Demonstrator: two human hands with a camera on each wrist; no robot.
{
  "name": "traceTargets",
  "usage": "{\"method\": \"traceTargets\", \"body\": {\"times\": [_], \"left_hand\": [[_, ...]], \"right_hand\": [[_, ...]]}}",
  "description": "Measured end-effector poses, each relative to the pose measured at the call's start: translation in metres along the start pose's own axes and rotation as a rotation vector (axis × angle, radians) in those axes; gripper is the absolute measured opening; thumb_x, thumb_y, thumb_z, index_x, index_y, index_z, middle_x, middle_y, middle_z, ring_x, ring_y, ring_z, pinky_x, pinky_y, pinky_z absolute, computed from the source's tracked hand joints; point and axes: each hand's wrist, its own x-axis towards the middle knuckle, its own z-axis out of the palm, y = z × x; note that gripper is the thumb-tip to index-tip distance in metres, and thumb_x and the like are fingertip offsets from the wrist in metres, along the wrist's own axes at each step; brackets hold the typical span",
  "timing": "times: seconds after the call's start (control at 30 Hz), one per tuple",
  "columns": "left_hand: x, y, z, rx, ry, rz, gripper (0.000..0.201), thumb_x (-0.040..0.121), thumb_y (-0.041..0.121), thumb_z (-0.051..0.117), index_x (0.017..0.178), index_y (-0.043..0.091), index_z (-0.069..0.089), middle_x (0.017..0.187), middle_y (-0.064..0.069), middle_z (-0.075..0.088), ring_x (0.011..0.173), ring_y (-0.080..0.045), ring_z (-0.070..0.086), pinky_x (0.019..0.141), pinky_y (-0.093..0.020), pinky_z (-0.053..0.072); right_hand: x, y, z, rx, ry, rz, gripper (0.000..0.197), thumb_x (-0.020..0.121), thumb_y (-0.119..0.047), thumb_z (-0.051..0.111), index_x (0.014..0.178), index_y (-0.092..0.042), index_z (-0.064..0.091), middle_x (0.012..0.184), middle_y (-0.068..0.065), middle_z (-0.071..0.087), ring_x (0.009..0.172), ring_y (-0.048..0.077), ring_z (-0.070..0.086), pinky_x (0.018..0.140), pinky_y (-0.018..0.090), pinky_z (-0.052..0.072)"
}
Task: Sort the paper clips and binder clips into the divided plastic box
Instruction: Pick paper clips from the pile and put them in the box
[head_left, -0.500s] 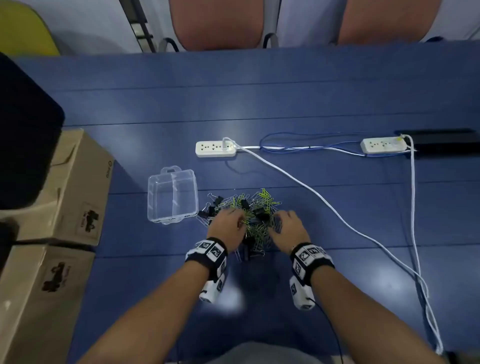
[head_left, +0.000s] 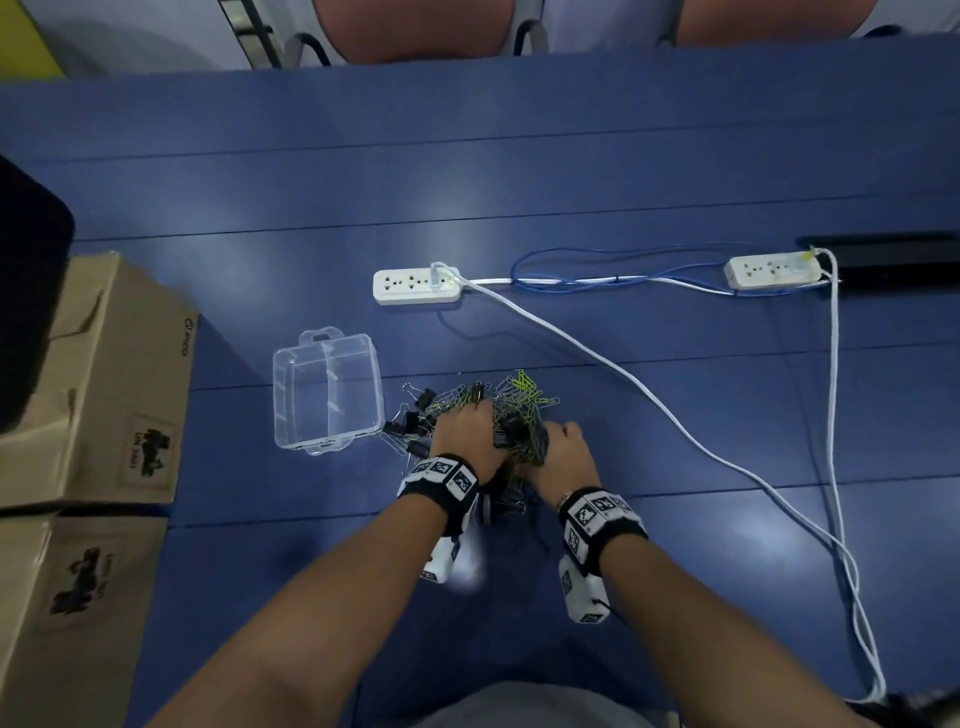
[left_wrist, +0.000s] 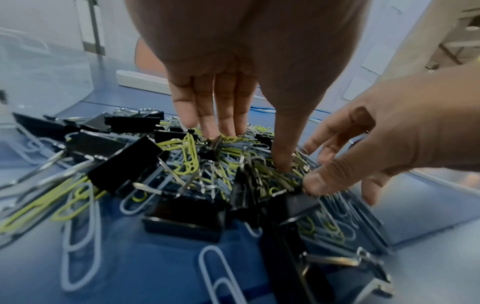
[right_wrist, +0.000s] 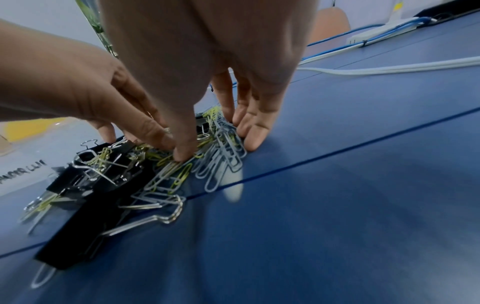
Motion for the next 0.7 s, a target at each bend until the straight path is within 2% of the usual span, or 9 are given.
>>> {"method": "traceTargets", "body": {"times": [0.13, 0.27, 0.33, 0.43, 0.5, 0.57, 0.7], "left_hand": [[-0.001, -0.008, 0.000, -0.121, -0.056, -0.060, 0.036, 0.076, 0.022, 0.074, 0.103, 0.014, 0.052, 0.096, -0.007, 0.065, 0.089, -0.029, 0.063, 0.076, -0.040, 0.055], [0.000, -0.016, -0.002, -0.065, -0.094, -0.068, 0.012, 0.078, 0.022, 0.071, 0.087, 0.016, 0.065, 0.087, -0.002, 0.068, 0.081, -0.023, 0.066, 0.073, -0.038, 0.058], [0.001, -0.017, -0.004, 0.013, -0.095, -0.047, 0.007, 0.078, 0.026, 0.069, 0.081, 0.019, 0.070, 0.081, 0.001, 0.069, 0.078, -0.021, 0.067, 0.074, -0.037, 0.059], [0.002, -0.012, -0.009, 0.124, -0.100, 0.009, 0.011, 0.076, 0.030, 0.069, 0.078, 0.020, 0.070, 0.078, 0.001, 0.067, 0.077, -0.020, 0.063, 0.076, -0.036, 0.057], [-0.001, -0.009, -0.012, 0.162, -0.117, 0.038, 0.005, 0.078, 0.023, 0.067, 0.078, 0.018, 0.069, 0.078, -0.001, 0.067, 0.077, -0.022, 0.063, 0.076, -0.037, 0.057], [-0.002, -0.010, -0.012, 0.147, -0.127, 0.042, 0.009, 0.083, 0.014, 0.061, 0.082, 0.018, 0.070, 0.078, -0.001, 0.069, 0.077, -0.022, 0.066, 0.075, -0.037, 0.058], [-0.005, -0.015, -0.013, 0.022, -0.136, 0.026, 0.015, 0.086, 0.012, 0.061, 0.080, 0.019, 0.072, 0.078, -0.001, 0.070, 0.073, -0.022, 0.068, 0.070, -0.038, 0.061]], "right_hand": [[-0.003, 0.002, -0.001, 0.044, 0.001, 0.038, 0.048, 0.079, -0.023, 0.074, 0.122, -0.014, 0.055, 0.120, 0.008, 0.050, 0.107, 0.030, 0.055, 0.093, 0.037, 0.047], [-0.006, 0.007, -0.004, 0.044, 0.003, 0.031, 0.044, 0.085, -0.021, 0.070, 0.126, -0.012, 0.057, 0.121, 0.009, 0.054, 0.109, 0.028, 0.056, 0.094, 0.034, 0.047], [-0.010, 0.006, -0.004, 0.000, 0.020, 0.012, 0.039, 0.086, -0.026, 0.067, 0.121, -0.010, 0.060, 0.118, 0.010, 0.054, 0.108, 0.029, 0.055, 0.091, 0.033, 0.047], [-0.015, 0.001, -0.002, -0.090, 0.020, -0.004, 0.048, 0.080, -0.043, 0.069, 0.114, -0.010, 0.059, 0.115, 0.009, 0.048, 0.108, 0.027, 0.049, 0.091, 0.037, 0.049], [-0.016, -0.003, -0.002, -0.144, 0.003, -0.005, 0.045, 0.081, -0.035, 0.071, 0.114, -0.009, 0.056, 0.117, 0.010, 0.047, 0.109, 0.029, 0.050, 0.088, 0.038, 0.049], [-0.015, -0.004, -0.004, -0.150, 0.007, 0.004, 0.033, 0.084, -0.022, 0.068, 0.112, -0.007, 0.058, 0.116, 0.012, 0.052, 0.104, 0.032, 0.056, 0.083, 0.036, 0.049], [-0.013, 0.001, -0.012, -0.115, 0.006, 0.031, 0.015, 0.084, -0.011, 0.065, 0.098, -0.007, 0.067, 0.100, 0.013, 0.064, 0.092, 0.032, 0.063, 0.075, 0.032, 0.051]]}}
